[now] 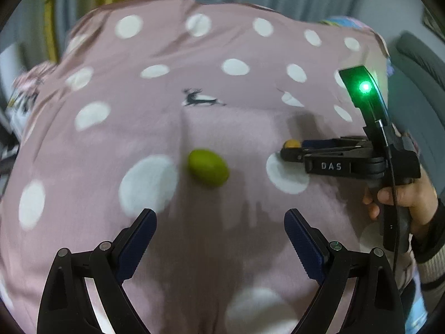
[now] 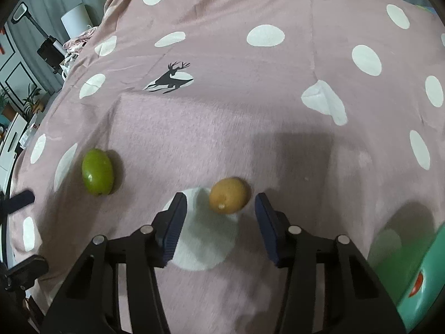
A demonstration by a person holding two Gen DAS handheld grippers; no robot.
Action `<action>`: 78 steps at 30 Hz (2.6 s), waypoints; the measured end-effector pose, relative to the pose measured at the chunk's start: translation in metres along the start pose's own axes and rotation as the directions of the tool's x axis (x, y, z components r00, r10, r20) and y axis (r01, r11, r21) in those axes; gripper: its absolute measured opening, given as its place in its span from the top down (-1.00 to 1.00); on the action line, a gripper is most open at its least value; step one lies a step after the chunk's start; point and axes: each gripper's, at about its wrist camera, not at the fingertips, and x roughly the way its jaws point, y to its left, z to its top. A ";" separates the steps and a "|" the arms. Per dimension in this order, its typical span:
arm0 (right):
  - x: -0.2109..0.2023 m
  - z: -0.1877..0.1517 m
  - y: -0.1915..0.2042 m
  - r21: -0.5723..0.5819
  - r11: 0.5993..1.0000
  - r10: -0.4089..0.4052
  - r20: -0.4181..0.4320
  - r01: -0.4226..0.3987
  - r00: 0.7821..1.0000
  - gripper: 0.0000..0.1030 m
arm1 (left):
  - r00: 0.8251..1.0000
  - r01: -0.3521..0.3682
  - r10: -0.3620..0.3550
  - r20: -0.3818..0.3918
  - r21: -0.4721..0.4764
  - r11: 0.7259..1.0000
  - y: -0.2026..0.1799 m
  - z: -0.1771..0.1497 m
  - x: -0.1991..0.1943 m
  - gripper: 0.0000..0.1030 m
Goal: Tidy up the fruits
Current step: 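Grasp the small tan round fruit with the right tool, then grasp the green jujube with the left tool while the right tool holds the tan fruit, then carry the green jujube and tan fruit over the green bowl with both tools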
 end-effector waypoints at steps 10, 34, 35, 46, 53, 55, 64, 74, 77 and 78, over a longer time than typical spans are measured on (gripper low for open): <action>0.013 0.007 -0.006 0.009 1.000 0.020 0.002 -0.020 1.000 0.45 | 0.996 0.003 0.009 -0.089 0.134 0.991 -0.004 0.036 0.045 -0.79; -0.011 -0.013 -0.010 0.075 0.984 0.156 0.085 -0.163 0.984 0.45 | 0.982 0.010 0.004 -0.187 0.076 0.997 -0.011 0.050 0.091 -0.27; -0.012 -0.013 -0.011 0.073 0.984 0.157 0.088 -0.164 0.984 0.45 | 0.981 0.010 0.005 -0.193 0.077 0.997 -0.012 0.051 0.094 -0.27; -0.020 -0.023 -0.016 0.091 0.978 0.180 0.106 -0.189 0.978 0.45 | 0.984 -0.060 0.074 -0.163 0.090 0.994 -0.004 0.048 0.087 0.29; -0.043 -0.034 -0.015 0.090 0.971 0.208 0.140 -0.222 0.968 0.45 | 0.991 0.002 0.006 -0.134 0.064 0.998 -0.014 0.037 0.059 0.29; -0.053 -0.041 -0.014 0.088 0.967 0.225 0.158 -0.240 0.962 0.45 | 0.993 0.011 -0.003 -0.120 0.068 0.998 -0.019 0.036 0.049 0.29; -0.098 -0.082 -0.006 0.069 0.958 0.258 0.209 -0.277 0.943 0.45 | 0.998 0.039 -0.036 -0.042 0.083 0.996 -0.047 0.022 -0.002 0.29; -0.116 -0.112 -0.016 0.106 0.952 0.259 0.226 -0.288 0.939 0.45 | 0.996 0.029 -0.024 -0.088 0.060 0.998 -0.047 0.006 0.010 0.29; -0.117 -0.116 -0.022 0.123 0.949 0.259 0.232 -0.292 0.938 0.45 | 0.989 0.087 -0.078 -0.124 0.069 0.994 -0.054 0.007 0.022 0.15; -0.116 -0.116 -0.024 0.129 0.947 0.258 0.233 -0.293 0.938 0.45 | 0.986 0.107 -0.096 -0.135 0.080 0.991 -0.059 0.007 0.026 0.03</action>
